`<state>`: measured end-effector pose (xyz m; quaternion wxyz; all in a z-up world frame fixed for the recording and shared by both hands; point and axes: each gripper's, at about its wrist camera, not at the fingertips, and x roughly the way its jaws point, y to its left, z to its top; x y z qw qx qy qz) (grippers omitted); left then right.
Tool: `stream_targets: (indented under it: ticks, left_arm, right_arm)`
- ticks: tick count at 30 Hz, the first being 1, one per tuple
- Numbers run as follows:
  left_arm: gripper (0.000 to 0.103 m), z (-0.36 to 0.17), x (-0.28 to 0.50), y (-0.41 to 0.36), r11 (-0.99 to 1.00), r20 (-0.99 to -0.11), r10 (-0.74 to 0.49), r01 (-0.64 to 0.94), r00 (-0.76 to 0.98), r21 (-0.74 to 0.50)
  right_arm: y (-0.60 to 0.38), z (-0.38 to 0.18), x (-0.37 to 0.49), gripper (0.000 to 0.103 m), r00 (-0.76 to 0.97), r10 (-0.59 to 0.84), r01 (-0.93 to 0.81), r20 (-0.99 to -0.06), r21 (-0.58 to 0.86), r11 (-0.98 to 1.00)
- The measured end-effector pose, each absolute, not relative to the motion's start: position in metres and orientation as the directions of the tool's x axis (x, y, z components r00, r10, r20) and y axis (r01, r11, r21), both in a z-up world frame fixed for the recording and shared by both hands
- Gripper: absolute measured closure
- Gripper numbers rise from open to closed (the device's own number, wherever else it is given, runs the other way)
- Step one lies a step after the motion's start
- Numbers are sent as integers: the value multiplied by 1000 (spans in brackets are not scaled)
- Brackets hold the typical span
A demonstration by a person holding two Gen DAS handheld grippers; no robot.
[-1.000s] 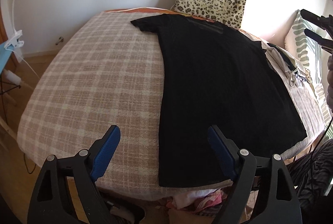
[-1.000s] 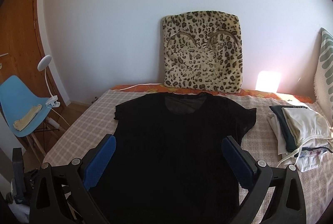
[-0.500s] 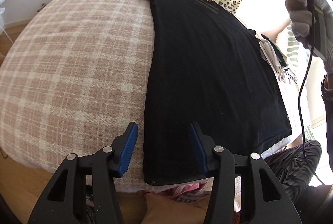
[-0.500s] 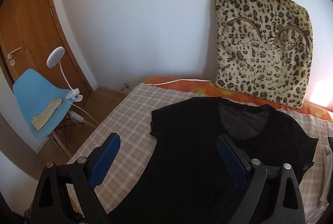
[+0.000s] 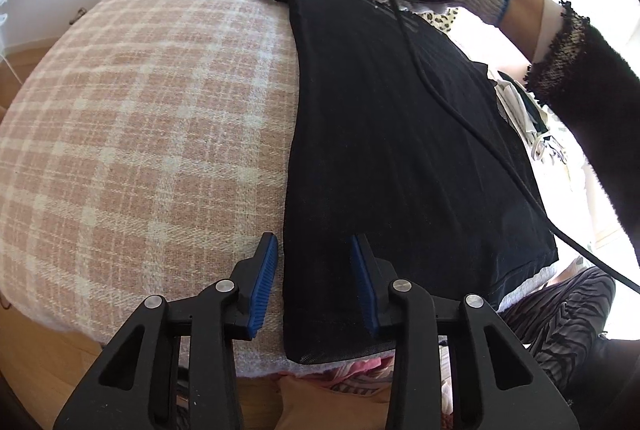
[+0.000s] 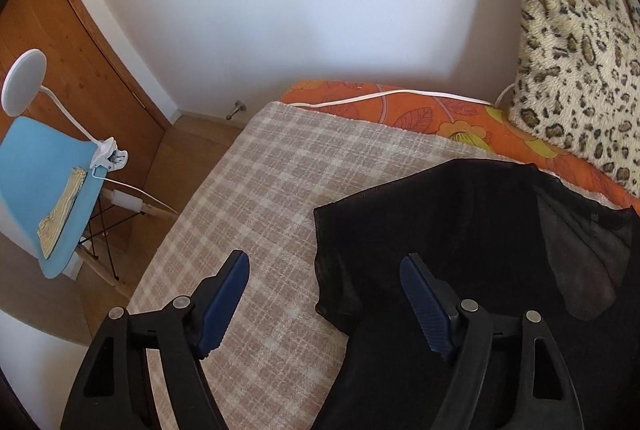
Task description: Fold small clothes
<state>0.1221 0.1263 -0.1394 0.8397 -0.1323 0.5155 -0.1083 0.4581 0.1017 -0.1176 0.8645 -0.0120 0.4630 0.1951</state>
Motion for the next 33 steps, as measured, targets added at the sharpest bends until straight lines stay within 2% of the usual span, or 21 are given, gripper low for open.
stream_targets:
  ticks: [12, 15, 19, 22, 24, 25, 27, 30, 33]
  left_arm:
    - [92, -143, 124, 133, 911, -815, -392, 57, 426, -408]
    - [92, -144, 125, 135, 903, -808, -407, 53, 426, -426]
    - [94, -144, 125, 136, 906, -809, -403, 61, 428, -419]
    - [96, -143, 127, 133, 907, -808, -402, 69, 430, -415]
    - [97, -143, 128, 132, 908, -809, -401, 72, 429, -412]
    - [97, -143, 128, 131, 908, -809, -402, 74, 430, -412]
    - [98, -143, 128, 131, 906, -806, -408, 80, 429, -416]
    - [98, -142, 127, 125, 903, -801, -418, 94, 429, -420]
    - [98, -140, 125, 118, 901, -796, -423, 112, 432, -418]
  right_arm:
    - [148, -170, 521, 32, 475, 153, -325, -867, -11, 945]
    - [153, -178, 527, 37, 482, 85, -327, -872, -89, 941]
    - [151, -186, 534, 43, 478, 61, -314, -876, -106, 943]
    - [156, -188, 531, 52, 508, 32, -329, -861, -159, 931]
    - [159, -187, 527, 73, 522, 40, -348, -852, -170, 922]
    - [160, -186, 527, 77, 526, 40, -353, -850, -175, 919]
    - [159, -185, 525, 97, 526, 48, -361, -849, -172, 917]
    - [150, -180, 526, 102, 518, 79, -359, -852, -132, 924]
    - [138, -168, 525, 103, 532, 114, -353, -839, -97, 931]
